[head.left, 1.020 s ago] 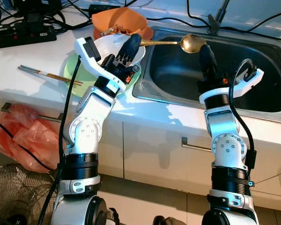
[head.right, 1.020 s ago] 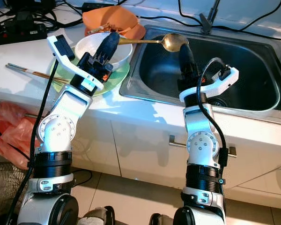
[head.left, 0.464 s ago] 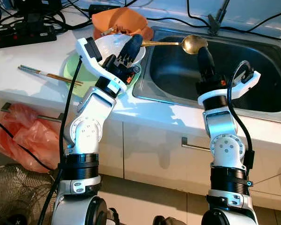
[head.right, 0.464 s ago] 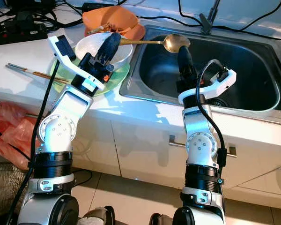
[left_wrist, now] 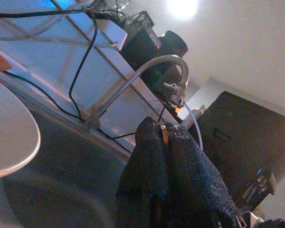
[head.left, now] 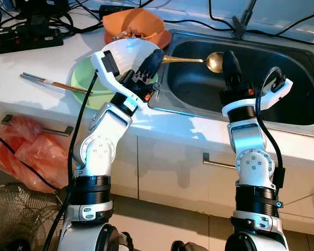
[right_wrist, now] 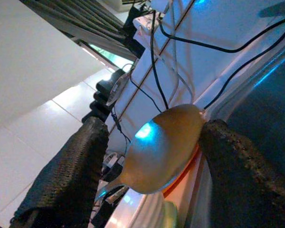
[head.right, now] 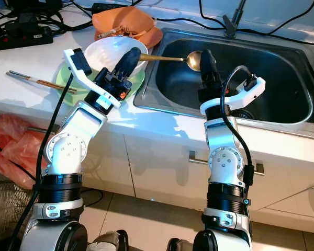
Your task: Kitchen organization
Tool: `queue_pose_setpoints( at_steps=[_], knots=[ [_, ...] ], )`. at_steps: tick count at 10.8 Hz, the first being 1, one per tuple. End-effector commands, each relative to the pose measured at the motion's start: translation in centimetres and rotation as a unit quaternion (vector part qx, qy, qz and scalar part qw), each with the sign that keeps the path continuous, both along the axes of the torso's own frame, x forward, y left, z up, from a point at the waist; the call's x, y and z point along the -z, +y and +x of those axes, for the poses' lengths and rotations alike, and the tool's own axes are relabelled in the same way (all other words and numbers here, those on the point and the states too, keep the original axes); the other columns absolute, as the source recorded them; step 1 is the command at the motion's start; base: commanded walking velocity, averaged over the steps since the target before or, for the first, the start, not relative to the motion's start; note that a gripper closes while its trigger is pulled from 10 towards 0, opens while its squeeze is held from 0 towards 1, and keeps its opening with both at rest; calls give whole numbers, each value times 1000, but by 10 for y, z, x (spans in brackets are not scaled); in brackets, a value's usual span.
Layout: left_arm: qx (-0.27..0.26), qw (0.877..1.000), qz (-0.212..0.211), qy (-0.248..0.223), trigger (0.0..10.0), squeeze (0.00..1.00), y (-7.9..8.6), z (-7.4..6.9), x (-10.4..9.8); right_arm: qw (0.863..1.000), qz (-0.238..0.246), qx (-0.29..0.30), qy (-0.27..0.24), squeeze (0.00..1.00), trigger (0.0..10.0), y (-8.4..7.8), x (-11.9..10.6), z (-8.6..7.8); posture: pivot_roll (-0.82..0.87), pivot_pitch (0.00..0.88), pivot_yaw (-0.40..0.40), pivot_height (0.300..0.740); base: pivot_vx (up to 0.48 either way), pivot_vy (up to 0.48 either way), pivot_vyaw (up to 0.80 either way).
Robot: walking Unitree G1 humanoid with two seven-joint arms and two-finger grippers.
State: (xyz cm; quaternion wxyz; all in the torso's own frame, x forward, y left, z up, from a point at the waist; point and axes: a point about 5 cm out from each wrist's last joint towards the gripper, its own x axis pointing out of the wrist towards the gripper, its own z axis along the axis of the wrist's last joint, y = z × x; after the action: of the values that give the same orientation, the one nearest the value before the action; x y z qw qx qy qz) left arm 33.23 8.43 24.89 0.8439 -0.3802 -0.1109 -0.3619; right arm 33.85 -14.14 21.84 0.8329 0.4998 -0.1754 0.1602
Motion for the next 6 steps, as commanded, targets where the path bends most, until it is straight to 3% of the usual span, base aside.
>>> queue_pose_setpoints(
  at_steps=[1, 4, 6],
  knots=[
    [20, 1000, 3, -5, 10000, 0, -6, -3, 1, 1000, 6, -2, -6, 0, 10000, -1, -4, 1, 124, 131, -44, 740, 0, 0, 0],
    [30, 1000, -2, -5, 10000, 0, -11, -4, 2, 1000, 7, -6, -4, 0, 10000, 2, -4, 2, 127, 137, -45, 740, 0, 0, 0],
    [35, 999, -7, -7, 10000, 0, -15, -6, 1, 1000, 10, -7, -5, 0, 0, 3, -4, 1, 124, 137, -43, 740, 0, 0, 0]
  ],
)
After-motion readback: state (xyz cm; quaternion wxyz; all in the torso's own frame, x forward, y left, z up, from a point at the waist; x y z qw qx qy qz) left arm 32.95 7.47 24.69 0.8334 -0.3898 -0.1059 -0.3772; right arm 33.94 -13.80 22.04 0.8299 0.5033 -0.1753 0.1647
